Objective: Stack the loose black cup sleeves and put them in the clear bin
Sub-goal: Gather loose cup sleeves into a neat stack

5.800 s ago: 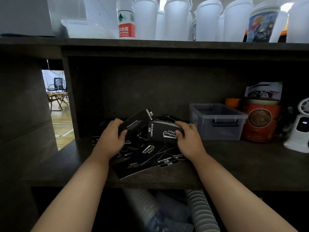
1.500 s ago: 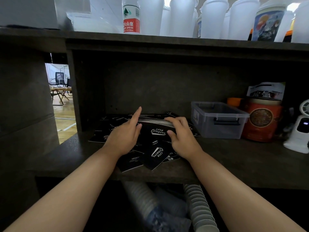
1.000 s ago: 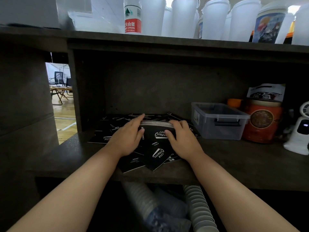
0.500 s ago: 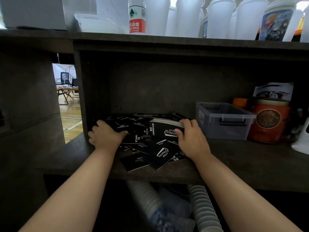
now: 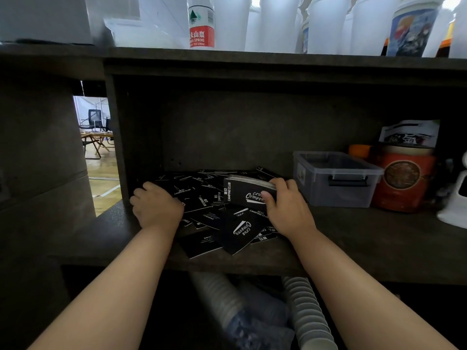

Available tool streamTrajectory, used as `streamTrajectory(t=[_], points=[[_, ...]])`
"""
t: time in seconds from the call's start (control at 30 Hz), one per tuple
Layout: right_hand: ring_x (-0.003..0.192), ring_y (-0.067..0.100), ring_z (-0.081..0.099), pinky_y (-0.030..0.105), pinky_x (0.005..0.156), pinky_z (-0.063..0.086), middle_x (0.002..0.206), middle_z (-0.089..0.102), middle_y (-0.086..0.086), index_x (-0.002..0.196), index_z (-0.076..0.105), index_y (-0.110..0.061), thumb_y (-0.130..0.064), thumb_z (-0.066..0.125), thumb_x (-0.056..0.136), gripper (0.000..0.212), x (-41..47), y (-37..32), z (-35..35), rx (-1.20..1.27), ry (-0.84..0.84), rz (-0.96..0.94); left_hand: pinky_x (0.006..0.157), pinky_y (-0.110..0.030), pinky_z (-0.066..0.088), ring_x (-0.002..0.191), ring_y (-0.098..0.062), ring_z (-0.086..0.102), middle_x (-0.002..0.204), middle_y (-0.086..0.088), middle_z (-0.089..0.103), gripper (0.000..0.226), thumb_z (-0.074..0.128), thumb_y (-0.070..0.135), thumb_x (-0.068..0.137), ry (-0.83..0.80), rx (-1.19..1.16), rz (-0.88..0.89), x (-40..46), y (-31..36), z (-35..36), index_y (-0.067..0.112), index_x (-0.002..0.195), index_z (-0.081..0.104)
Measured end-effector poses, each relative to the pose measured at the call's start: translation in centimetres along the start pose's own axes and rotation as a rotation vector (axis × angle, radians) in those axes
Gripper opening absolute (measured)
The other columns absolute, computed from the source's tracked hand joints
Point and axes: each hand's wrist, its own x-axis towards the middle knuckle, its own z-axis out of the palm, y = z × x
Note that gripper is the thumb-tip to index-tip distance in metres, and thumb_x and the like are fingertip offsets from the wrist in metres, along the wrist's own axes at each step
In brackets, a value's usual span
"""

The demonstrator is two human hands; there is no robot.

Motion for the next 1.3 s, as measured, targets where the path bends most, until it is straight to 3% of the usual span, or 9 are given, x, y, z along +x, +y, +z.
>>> streamTrajectory(t=[0.2, 0.43, 0.6, 0.67, 0.73, 0.87, 1.07, 1.2, 1.3], points=[[0.112, 0.025, 0.052, 0.045, 0.094, 0.044, 0.129, 0.045, 0.007, 0.134, 0.040, -0.019, -0.032, 0.043, 0.095, 0.042, 0.0, -0.4, 0.0, 0.010, 0.025, 0.045, 0.101, -0.044, 0.035, 0.127, -0.042, 0.039, 0.140, -0.023, 0.036, 0.058, 0.062, 0.020, 0.084, 0.061, -0.364, -0.031, 0.4, 0.4, -0.8, 0.002, 0.134, 0.038], [0.114, 0.026, 0.050, 0.041, 0.092, 0.044, 0.131, 0.042, 0.009, 0.136, 0.039, -0.015, -0.023, 0.042, 0.094, 0.043, -0.1, -0.5, -0.2, 0.044, -0.003, 0.050, 0.083, -0.015, 0.031, 0.104, -0.014, 0.046, 0.115, -0.005, 0.045, 0.027, 0.052, 0.003, 0.092, -0.078, -0.525, 0.428, -0.1, 0.6, -0.9, 0.007, 0.119, 0.052], [0.115, 0.026, 0.049, 0.043, 0.098, 0.035, 0.130, 0.043, 0.008, 0.135, 0.040, -0.017, -0.023, 0.039, 0.095, 0.040, 0.0, -0.5, -0.1, -0.017, 0.008, 0.045, 0.072, 0.002, 0.030, 0.090, -0.009, 0.046, 0.103, -0.003, 0.048, 0.014, 0.045, 0.002, 0.096, 0.135, -0.658, 0.456, -0.2, 0.8, -1.3, 0.007, 0.108, 0.051], [0.115, 0.026, 0.049, 0.039, 0.095, 0.039, 0.131, 0.042, 0.010, 0.135, 0.040, -0.015, -0.021, 0.040, 0.096, 0.040, 0.0, -0.5, -0.1, 0.041, 0.003, 0.041, 0.067, 0.000, 0.032, 0.081, -0.005, 0.047, 0.095, 0.002, 0.049, 0.012, 0.042, 0.004, 0.098, 0.126, -0.744, 0.436, -0.3, 0.9, -1.5, 0.013, 0.105, 0.046], [0.115, 0.026, 0.048, 0.036, 0.093, 0.040, 0.132, 0.040, 0.011, 0.135, 0.040, -0.014, -0.019, 0.040, 0.096, 0.040, 0.0, -0.5, -0.1, 0.077, 0.001, 0.041, 0.062, -0.003, 0.034, 0.079, 0.001, 0.048, 0.088, 0.007, 0.049, 0.008, 0.040, 0.007, 0.101, -0.032, -0.761, 0.420, -0.6, 1.0, -1.3, 0.014, 0.103, 0.044], [0.114, 0.025, 0.048, 0.036, 0.092, 0.041, 0.132, 0.041, 0.010, 0.135, 0.041, -0.015, -0.020, 0.039, 0.096, 0.039, 0.0, -0.4, -0.2, 0.089, 0.004, 0.040, 0.063, -0.013, 0.033, 0.079, 0.000, 0.050, 0.087, 0.011, 0.052, 0.009, 0.046, 0.016, 0.101, -0.299, -0.417, 0.519, -0.7, 1.1, -0.3, 0.022, 0.107, 0.046], [0.112, 0.025, 0.050, 0.037, 0.092, 0.043, 0.129, 0.043, 0.010, 0.133, 0.042, -0.015, -0.019, 0.039, 0.095, 0.038, 0.1, -0.3, -0.2, 0.093, 0.020, 0.033, 0.079, -0.020, 0.038, 0.092, -0.009, 0.056, 0.101, 0.005, 0.061, 0.032, 0.067, 0.014, 0.089, -0.305, -0.378, 0.508, -0.5, 0.9, -0.1, 0.023, 0.117, 0.053], [0.110, 0.025, 0.051, 0.036, 0.089, 0.044, 0.128, 0.043, 0.010, 0.132, 0.042, -0.015, -0.019, 0.039, 0.095, 0.037, 0.2, -0.2, -0.1, 0.101, 0.024, 0.028, 0.091, -0.029, 0.040, 0.102, -0.010, 0.049, 0.104, 0.006, 0.058, 0.019, 0.065, 0.008, 0.088, -0.174, -0.412, 0.581, -0.5, 0.8, -0.4, 0.025, 0.097, 0.061], [0.111, 0.025, 0.051, 0.035, 0.088, 0.042, 0.129, 0.043, 0.009, 0.132, 0.042, -0.016, -0.019, 0.038, 0.096, 0.037, 0.2, -0.2, -0.1, 0.105, 0.022, 0.037, 0.102, -0.027, 0.026, 0.114, -0.009, 0.033, 0.111, 0.010, 0.048, 0.034, 0.060, -0.004, 0.085, -0.164, -0.402, 0.554, -0.2, 0.4, -0.4, 0.028, 0.079, 0.068]])
